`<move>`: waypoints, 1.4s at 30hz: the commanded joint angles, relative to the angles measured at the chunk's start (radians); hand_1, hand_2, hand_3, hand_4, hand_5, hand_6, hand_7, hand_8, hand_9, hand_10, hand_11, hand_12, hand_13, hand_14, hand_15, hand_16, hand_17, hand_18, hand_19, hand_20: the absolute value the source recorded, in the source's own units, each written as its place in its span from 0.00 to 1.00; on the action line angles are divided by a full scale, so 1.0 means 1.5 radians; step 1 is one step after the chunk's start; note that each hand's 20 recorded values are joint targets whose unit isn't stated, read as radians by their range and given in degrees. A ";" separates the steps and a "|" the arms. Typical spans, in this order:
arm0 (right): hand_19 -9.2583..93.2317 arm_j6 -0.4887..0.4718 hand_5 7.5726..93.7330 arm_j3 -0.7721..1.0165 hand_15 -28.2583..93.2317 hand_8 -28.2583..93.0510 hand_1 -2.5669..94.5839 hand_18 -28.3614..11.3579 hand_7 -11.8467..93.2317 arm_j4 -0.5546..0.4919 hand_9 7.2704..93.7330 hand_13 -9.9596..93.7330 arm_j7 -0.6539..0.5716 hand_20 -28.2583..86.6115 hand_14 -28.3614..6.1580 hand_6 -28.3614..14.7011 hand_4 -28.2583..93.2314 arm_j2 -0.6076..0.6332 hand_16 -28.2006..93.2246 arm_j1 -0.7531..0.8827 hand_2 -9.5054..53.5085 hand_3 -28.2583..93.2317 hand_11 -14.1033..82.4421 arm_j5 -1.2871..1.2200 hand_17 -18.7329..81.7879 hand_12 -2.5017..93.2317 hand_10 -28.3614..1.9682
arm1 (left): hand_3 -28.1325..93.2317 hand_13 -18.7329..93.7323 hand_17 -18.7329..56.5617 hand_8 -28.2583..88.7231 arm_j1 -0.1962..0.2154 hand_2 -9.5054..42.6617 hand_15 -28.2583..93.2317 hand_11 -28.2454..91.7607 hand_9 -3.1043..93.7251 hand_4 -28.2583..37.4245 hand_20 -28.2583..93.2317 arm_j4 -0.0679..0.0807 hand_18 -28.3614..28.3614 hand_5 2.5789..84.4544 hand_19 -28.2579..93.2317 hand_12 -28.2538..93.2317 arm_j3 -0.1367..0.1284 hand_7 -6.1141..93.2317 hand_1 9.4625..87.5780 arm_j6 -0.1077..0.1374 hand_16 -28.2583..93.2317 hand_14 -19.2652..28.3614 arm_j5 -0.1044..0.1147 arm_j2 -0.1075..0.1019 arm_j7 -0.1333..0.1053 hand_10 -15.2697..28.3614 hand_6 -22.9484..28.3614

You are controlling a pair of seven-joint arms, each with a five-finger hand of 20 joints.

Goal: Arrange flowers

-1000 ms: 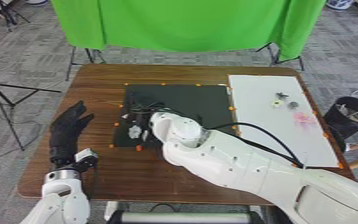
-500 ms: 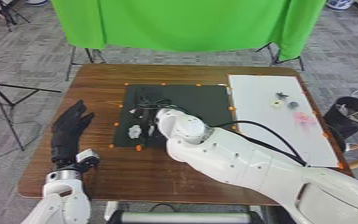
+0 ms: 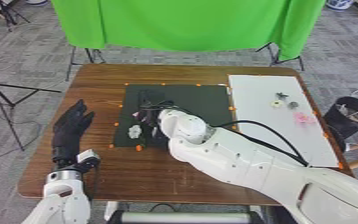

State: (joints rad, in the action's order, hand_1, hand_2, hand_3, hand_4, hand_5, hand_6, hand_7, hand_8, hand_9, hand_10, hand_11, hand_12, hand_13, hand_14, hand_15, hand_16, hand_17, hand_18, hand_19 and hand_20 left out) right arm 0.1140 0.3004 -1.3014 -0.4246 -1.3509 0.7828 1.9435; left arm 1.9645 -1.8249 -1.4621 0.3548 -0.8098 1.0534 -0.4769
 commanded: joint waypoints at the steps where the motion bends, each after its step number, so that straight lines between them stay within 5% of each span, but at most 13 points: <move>1: 1.00 -0.032 0.77 0.010 0.68 0.31 0.60 0.40 0.29 -0.012 0.77 1.00 -0.012 0.66 0.79 0.77 0.08 0.006 0.47 -0.008 0.00 0.72 0.26 0.001 0.83 0.19 0.61 | 0.77 0.47 0.38 0.16 0.010 0.25 0.44 0.40 0.36 0.26 0.43 -0.002 0.74 0.46 0.38 0.29 -0.004 0.21 0.29 -0.008 0.23 0.66 -0.004 0.006 0.009 0.59 0.53; 8: 1.00 -0.046 0.67 0.018 0.67 0.28 0.55 0.41 0.30 -0.026 0.70 1.00 -0.015 0.65 0.78 0.77 0.08 0.010 0.48 -0.009 0.00 0.75 0.25 -0.001 0.82 0.19 0.60 | 0.76 0.47 0.38 0.17 0.011 0.27 0.44 0.40 0.36 0.28 0.43 -0.002 0.74 0.46 0.38 0.29 -0.007 0.21 0.29 -0.008 0.24 0.67 -0.002 0.005 0.011 0.60 0.53; 12: 1.00 -0.051 0.63 0.020 0.67 0.17 0.50 0.41 0.30 -0.035 0.66 0.99 -0.014 0.64 0.78 0.80 0.07 0.012 0.48 -0.011 0.00 0.80 0.24 -0.005 0.82 0.19 0.59 | 0.75 0.47 0.38 0.16 0.011 0.28 0.44 0.40 0.36 0.28 0.43 -0.002 0.74 0.45 0.38 0.29 -0.010 0.20 0.30 -0.011 0.24 0.66 -0.005 0.008 0.016 0.58 0.53; 23: 1.00 -0.044 0.58 0.046 0.66 0.16 0.47 0.42 0.30 -0.055 0.62 0.99 -0.015 0.62 0.78 0.76 0.08 0.020 0.47 -0.013 0.00 0.81 0.23 -0.013 0.81 0.18 0.53 | 0.72 0.48 0.38 0.16 0.011 0.31 0.44 0.40 0.36 0.30 0.44 0.004 0.75 0.43 0.38 0.29 -0.022 0.22 0.30 -0.018 0.25 0.65 -0.009 0.017 0.027 0.56 0.51; 24: 1.00 -0.048 0.58 0.051 0.66 0.16 0.47 0.42 0.30 -0.059 0.62 0.99 -0.015 0.62 0.78 0.75 0.08 0.023 0.47 -0.014 0.00 0.81 0.23 -0.014 0.81 0.18 0.52 | 0.72 0.48 0.38 0.16 0.012 0.32 0.44 0.40 0.36 0.30 0.44 0.003 0.75 0.43 0.38 0.29 -0.025 0.23 0.30 -0.018 0.25 0.65 -0.009 0.018 0.028 0.56 0.50; 25: 1.00 -0.049 0.57 0.056 0.66 0.16 0.47 0.42 0.30 -0.064 0.62 0.99 -0.015 0.62 0.78 0.75 0.08 0.027 0.47 -0.015 0.00 0.81 0.23 -0.019 0.81 0.18 0.52 | 0.72 0.48 0.38 0.15 0.021 0.32 0.44 0.40 0.36 0.31 0.44 -0.009 0.75 0.43 0.38 0.29 -0.008 0.23 0.30 -0.002 0.25 0.65 -0.004 0.006 0.012 0.56 0.50; 28: 1.00 -0.043 0.57 0.068 0.66 0.16 0.47 0.41 0.30 -0.081 0.62 0.98 -0.011 0.62 0.77 0.74 0.08 0.041 0.47 -0.020 0.00 0.82 0.23 -0.020 0.81 0.18 0.52 | 0.73 0.49 0.38 0.15 0.022 0.31 0.45 0.41 0.37 0.31 0.43 -0.010 0.75 0.44 0.38 0.30 -0.008 0.25 0.29 -0.001 0.25 0.67 -0.003 0.005 0.014 0.56 0.49; 42: 1.00 0.031 0.59 0.268 0.68 0.16 0.47 0.41 0.29 -0.326 0.61 0.97 0.014 0.62 0.76 0.69 0.07 0.302 0.48 0.050 0.00 0.82 0.23 -0.001 0.80 0.18 0.50 | 0.80 0.51 0.37 0.15 0.045 0.23 0.47 0.40 0.43 0.23 0.42 -0.023 0.76 0.53 0.39 0.33 -0.032 0.28 0.26 0.004 0.25 0.72 -0.005 0.001 0.015 0.61 0.46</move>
State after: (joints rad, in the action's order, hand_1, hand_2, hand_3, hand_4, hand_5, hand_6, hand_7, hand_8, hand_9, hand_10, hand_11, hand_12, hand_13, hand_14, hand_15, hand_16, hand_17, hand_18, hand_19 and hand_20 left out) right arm 0.0658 0.4992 -1.6530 -0.4243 -1.1516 0.7870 1.9013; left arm 2.0034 -1.8426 -1.4915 0.3445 -0.8172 1.0626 -0.4507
